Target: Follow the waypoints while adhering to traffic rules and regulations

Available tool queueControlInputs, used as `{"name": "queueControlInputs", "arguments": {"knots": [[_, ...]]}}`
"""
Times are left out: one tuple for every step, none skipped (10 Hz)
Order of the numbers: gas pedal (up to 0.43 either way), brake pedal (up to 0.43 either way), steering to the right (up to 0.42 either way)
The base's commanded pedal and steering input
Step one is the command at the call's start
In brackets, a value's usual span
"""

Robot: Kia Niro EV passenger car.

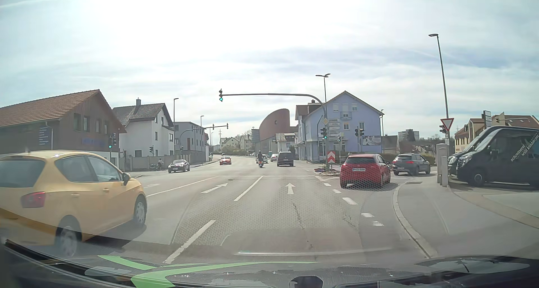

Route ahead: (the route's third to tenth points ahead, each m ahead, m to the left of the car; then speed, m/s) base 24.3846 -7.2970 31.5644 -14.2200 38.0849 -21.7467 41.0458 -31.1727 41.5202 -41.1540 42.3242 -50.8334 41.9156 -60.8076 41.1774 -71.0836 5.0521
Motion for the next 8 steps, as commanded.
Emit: {"name": "queueControlInputs", "arguments": {"knots": [[0.268,0.0,0.056],[0.268,0.0,0.056],[0.248,0.0,0.058],[0.24,0.0,0.063],[0.22,0.0,0.069],[0.22,0.0,0.076],[0.22,0.0,0.084],[0.22,0.0,0.089]]}}
